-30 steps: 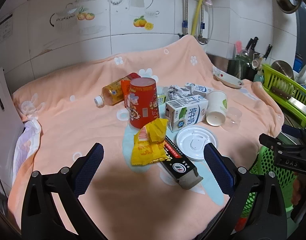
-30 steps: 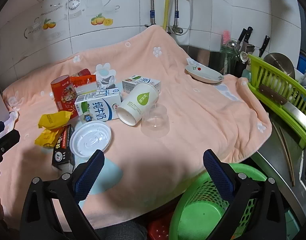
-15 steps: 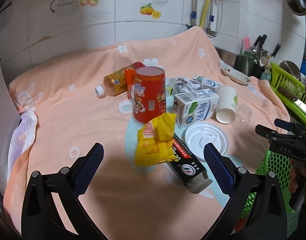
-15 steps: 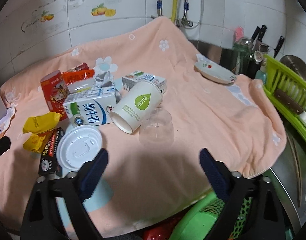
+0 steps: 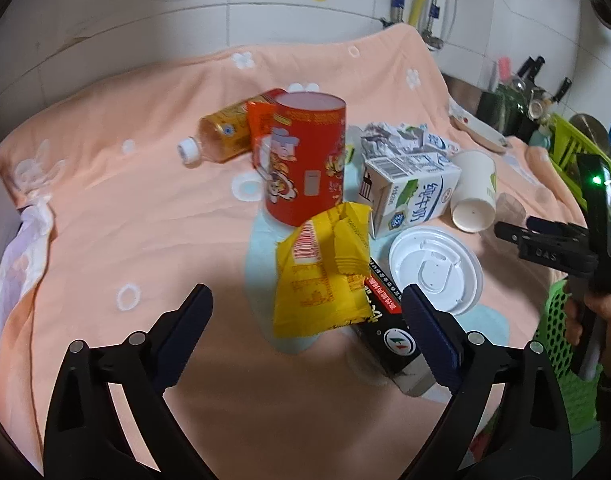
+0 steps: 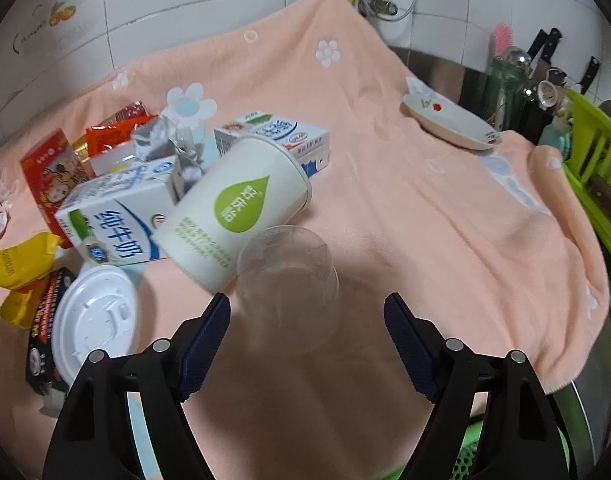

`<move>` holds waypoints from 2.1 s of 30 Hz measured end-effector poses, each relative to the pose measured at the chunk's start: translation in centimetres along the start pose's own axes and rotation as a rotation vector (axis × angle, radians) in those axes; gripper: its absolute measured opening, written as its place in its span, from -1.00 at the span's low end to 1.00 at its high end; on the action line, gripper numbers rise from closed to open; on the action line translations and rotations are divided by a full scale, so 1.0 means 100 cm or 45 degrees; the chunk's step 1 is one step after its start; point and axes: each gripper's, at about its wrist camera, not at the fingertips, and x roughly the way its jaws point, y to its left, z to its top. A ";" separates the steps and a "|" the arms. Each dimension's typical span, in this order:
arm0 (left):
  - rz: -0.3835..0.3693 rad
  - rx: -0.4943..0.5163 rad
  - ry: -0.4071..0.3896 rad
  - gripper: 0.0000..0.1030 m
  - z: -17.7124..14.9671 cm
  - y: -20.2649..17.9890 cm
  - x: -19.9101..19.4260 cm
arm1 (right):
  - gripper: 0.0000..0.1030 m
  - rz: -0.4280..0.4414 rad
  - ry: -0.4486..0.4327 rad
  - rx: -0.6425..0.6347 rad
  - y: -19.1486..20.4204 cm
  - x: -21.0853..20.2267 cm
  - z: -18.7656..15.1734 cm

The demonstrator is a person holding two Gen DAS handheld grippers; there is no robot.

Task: Collect trash
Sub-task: 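Reach the left gripper to the yellow wrapper while the right gripper grasps the clear cup, then carry the yellow wrapper and clear cup to the green basket and release both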

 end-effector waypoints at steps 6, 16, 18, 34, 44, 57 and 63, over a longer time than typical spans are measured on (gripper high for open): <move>-0.029 0.010 0.044 0.76 0.013 -0.002 0.027 | 0.37 0.046 0.031 0.020 -0.003 0.018 0.004; -0.113 0.012 0.127 0.22 0.023 -0.001 0.062 | 0.18 0.071 0.027 0.019 0.002 0.018 0.001; -0.148 -0.022 0.130 -0.02 0.022 0.005 0.064 | 0.17 0.080 0.016 0.031 0.001 0.013 -0.002; -0.285 0.048 -0.041 -0.24 0.021 -0.015 -0.008 | 0.17 0.097 -0.117 0.071 0.004 -0.073 -0.034; -0.529 0.200 -0.014 -0.24 0.005 -0.097 -0.030 | 0.18 -0.041 -0.172 0.151 -0.033 -0.137 -0.090; -0.802 0.460 0.174 -0.22 -0.046 -0.251 -0.015 | 0.18 -0.262 -0.166 0.307 -0.108 -0.199 -0.171; -0.868 0.531 0.274 -0.01 -0.069 -0.296 -0.003 | 0.18 -0.312 -0.167 0.379 -0.134 -0.213 -0.195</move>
